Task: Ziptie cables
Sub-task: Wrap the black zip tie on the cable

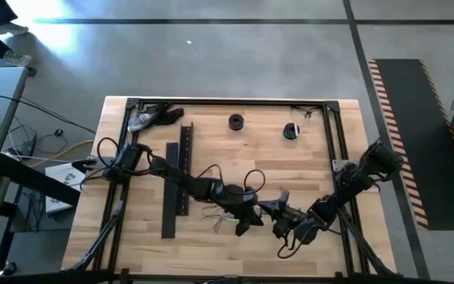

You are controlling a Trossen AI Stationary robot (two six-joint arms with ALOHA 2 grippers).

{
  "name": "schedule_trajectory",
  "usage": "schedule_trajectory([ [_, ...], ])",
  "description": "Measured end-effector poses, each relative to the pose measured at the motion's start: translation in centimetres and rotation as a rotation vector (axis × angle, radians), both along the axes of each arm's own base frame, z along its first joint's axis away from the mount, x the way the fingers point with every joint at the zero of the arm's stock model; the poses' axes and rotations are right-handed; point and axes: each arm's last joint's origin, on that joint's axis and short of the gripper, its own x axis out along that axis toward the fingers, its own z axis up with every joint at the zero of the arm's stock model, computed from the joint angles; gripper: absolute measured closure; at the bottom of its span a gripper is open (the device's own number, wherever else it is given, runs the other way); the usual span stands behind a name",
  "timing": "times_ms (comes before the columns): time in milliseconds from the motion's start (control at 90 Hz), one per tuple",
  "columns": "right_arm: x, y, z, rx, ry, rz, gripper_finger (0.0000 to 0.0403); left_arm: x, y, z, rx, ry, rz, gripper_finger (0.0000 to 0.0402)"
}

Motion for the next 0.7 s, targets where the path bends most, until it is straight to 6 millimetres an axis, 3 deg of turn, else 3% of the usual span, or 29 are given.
schedule_trajectory([
  [700,-0.18,-0.09,-0.21,-0.03,0.015,-0.02,0.0403,0.02,-0.03,0.1,-0.004,-0.009,-0.006,0.0402],
])
